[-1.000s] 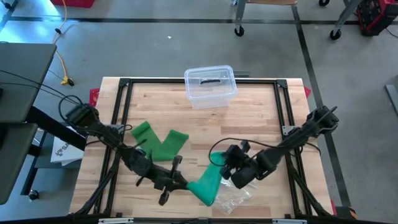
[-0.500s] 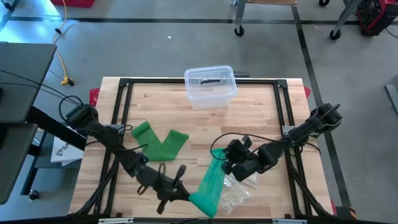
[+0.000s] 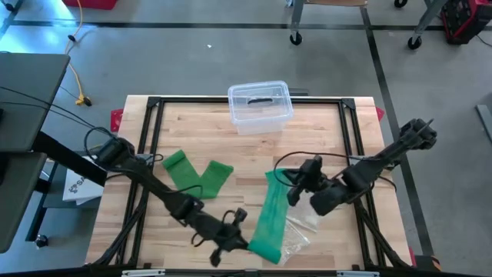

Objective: Roll bandage
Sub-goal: Roll the blue bandage

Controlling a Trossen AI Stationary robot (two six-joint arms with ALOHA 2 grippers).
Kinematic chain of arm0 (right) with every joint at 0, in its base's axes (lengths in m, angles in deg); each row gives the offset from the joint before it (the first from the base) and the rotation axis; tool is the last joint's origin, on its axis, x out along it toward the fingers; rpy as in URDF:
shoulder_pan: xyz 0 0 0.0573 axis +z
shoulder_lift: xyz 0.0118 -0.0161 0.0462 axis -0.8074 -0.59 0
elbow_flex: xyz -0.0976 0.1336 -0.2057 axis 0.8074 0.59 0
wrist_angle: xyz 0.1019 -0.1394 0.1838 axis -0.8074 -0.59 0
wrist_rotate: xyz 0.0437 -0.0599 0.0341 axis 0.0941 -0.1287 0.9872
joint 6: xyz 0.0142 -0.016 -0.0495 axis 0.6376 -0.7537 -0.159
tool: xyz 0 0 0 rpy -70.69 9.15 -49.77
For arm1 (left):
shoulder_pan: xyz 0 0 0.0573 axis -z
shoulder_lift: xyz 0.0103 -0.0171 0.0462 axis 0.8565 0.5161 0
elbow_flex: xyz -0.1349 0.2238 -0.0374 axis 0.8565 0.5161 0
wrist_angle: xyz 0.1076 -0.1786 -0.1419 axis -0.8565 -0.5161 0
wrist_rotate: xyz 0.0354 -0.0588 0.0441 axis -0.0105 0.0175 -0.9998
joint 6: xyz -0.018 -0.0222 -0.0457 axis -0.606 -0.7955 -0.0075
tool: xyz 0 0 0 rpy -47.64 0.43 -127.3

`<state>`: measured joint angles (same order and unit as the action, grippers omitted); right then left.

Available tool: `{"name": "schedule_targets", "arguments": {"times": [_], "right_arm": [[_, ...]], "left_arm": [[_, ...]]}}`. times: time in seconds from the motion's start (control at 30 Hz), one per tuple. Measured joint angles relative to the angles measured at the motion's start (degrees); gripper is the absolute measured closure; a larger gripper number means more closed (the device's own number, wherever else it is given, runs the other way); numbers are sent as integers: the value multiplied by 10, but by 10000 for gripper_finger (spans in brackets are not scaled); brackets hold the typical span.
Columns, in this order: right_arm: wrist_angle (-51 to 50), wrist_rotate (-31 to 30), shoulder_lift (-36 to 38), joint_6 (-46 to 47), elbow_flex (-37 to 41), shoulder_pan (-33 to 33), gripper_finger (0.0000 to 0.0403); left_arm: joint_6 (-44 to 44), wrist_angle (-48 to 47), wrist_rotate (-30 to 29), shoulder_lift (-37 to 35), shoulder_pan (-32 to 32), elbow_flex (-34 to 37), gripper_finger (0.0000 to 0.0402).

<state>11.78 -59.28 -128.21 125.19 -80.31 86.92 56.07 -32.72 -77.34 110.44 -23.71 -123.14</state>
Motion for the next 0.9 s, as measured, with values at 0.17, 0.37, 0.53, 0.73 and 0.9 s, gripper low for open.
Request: {"name": "schedule_targets", "arguments": {"times": [0.17,0.37,0.53,0.73,0.9], "right_arm": [[143,-18,33,-129,0,18,403],[322,-5,33,-275,0,46,403],[386,4,19,-309,0,84,403],[444,67,-22,-322,0,126,403],[469,136,-76,-305,0,141,403]], "left_arm": [[-62,1,4,37,-34,-9,401],[-147,30,14,65,-63,-11,401],[-181,20,-23,65,-85,-11,401],[-208,17,-28,65,-131,-11,401],[-215,31,-31,61,-165,2,401]]}}
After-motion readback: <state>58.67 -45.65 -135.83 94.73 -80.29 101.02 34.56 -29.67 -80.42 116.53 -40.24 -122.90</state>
